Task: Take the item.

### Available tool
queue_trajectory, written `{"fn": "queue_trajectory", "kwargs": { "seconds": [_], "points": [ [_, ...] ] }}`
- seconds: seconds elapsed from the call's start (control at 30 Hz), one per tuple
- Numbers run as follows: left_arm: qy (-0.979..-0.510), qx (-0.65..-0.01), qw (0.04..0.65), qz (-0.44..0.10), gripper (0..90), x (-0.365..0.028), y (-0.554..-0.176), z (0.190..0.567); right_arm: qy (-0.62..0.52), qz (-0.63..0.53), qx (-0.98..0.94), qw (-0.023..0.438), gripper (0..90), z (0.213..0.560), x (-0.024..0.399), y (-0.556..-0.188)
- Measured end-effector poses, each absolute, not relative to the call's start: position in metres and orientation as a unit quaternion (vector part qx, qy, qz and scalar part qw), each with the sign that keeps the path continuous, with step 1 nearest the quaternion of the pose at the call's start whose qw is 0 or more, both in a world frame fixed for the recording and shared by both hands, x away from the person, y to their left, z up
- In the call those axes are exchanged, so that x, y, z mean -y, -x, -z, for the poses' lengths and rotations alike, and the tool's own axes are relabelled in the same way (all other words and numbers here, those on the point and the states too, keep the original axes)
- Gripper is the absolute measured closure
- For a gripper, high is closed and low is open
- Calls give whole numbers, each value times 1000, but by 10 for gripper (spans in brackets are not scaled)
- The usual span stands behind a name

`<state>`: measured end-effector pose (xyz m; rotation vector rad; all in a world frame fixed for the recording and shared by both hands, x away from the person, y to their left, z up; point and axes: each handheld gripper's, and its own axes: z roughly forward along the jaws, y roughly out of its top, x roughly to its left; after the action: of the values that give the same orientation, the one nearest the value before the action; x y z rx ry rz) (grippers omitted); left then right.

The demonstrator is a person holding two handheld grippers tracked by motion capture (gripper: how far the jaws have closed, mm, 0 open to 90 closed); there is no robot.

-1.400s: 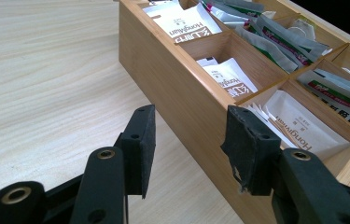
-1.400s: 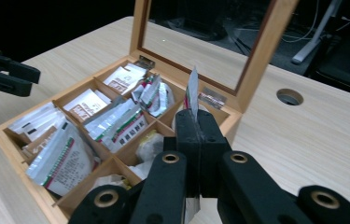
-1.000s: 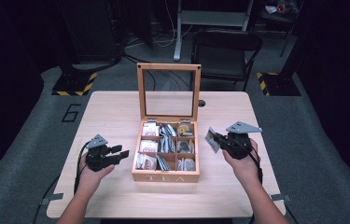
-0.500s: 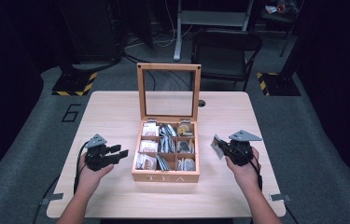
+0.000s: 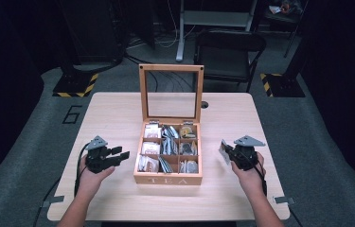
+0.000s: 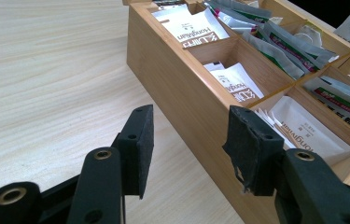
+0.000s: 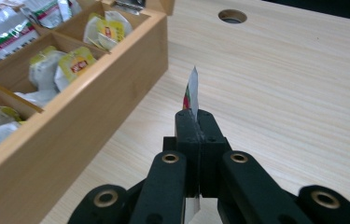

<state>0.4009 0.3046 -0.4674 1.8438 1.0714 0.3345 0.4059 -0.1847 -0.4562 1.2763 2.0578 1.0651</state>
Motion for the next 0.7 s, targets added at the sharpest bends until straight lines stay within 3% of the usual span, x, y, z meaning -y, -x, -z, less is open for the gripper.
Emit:
{"fn": "queue_trajectory", "kwargs": {
  "seconds": [0.7],
  "points": [
    [-752, -437, 473, -140, 515, -303, -401, 468, -497, -361, -747, 255, 895, 472, 205, -412]
  ]
}}
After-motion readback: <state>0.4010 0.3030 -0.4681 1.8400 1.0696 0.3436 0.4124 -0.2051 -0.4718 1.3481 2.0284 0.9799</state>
